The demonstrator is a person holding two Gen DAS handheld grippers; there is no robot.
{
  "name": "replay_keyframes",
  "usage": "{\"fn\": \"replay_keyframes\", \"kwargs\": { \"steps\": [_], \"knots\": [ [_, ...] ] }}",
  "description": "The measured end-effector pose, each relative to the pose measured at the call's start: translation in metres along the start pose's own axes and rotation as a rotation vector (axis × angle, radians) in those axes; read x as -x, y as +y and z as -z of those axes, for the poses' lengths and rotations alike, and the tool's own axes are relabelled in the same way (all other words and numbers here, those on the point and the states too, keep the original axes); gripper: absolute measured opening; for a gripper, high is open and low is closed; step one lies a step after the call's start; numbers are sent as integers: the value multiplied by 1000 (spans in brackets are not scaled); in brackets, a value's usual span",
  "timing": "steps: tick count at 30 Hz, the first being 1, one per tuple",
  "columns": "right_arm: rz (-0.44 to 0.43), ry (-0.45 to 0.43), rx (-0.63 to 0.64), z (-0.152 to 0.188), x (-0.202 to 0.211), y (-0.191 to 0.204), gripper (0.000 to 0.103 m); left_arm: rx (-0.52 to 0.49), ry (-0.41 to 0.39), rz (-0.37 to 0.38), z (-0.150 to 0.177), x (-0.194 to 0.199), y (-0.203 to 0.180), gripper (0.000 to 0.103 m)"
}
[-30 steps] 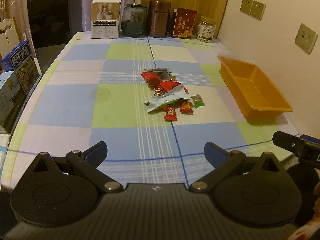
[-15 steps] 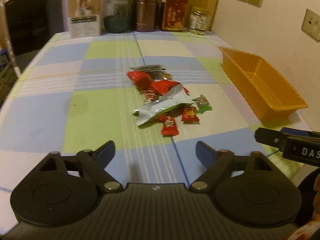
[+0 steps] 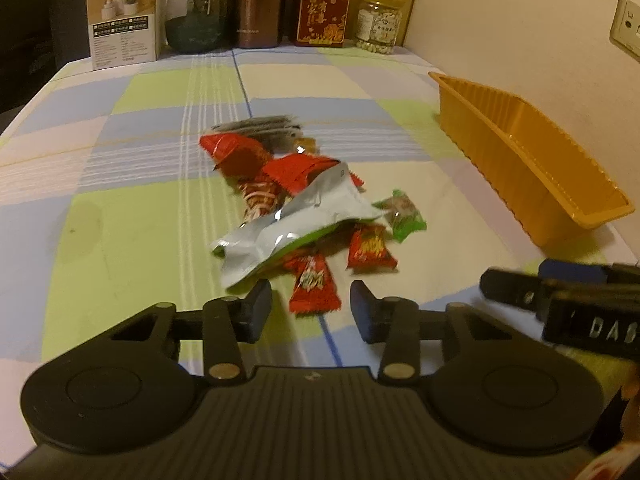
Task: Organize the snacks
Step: 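Grasp the green-wrapped candy with the right tool while the left tool grasps a red candy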
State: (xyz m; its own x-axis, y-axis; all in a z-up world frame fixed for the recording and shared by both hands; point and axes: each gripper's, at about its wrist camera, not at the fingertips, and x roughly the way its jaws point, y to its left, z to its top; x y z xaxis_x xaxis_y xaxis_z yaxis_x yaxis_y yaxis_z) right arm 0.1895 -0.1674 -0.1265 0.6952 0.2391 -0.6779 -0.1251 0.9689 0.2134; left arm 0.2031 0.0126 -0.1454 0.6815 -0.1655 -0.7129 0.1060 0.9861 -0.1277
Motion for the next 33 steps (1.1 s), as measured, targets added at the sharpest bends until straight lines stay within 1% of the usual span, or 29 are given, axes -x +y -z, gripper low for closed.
{"fn": "replay_keyframes", "kwargs": {
  "steps": [4, 10, 14, 16, 18, 20, 25, 29, 31, 33],
  "knots": [
    [-2, 7, -3, 1, -5, 0, 74, -20, -7, -9, -3, -5, -2, 23],
    [-27, 10, 2, 0, -13, 4, 74, -32, -12, -31, 0, 4, 6, 18],
    [-48, 9, 26, -3, -18, 13, 73, -17, -18, -37, 3, 13, 14, 18],
    [-54, 9, 37, -5, -23, 17, 70, -7, -22, -37, 4, 16, 18, 18],
    [-53, 8, 52, -8, -29, 21, 63, -2, -26, -36, 4, 17, 19, 18],
    [-47, 3, 60, -12, -37, 22, 59, 0, -29, -36, 4, 17, 21, 18],
    [-46, -14, 90, -25, -56, 29, 55, 11, -28, -28, 6, 16, 23, 18],
    [-49, -24, 109, -32, -68, 37, 50, 19, -28, -21, 6, 16, 25, 18],
    [-44, -28, 121, -35, -74, 40, 46, 23, -25, -19, 6, 16, 25, 18],
    [-35, -29, 126, -36, -78, 42, 38, 22, -24, -18, 7, 16, 26, 18]
  ]
}}
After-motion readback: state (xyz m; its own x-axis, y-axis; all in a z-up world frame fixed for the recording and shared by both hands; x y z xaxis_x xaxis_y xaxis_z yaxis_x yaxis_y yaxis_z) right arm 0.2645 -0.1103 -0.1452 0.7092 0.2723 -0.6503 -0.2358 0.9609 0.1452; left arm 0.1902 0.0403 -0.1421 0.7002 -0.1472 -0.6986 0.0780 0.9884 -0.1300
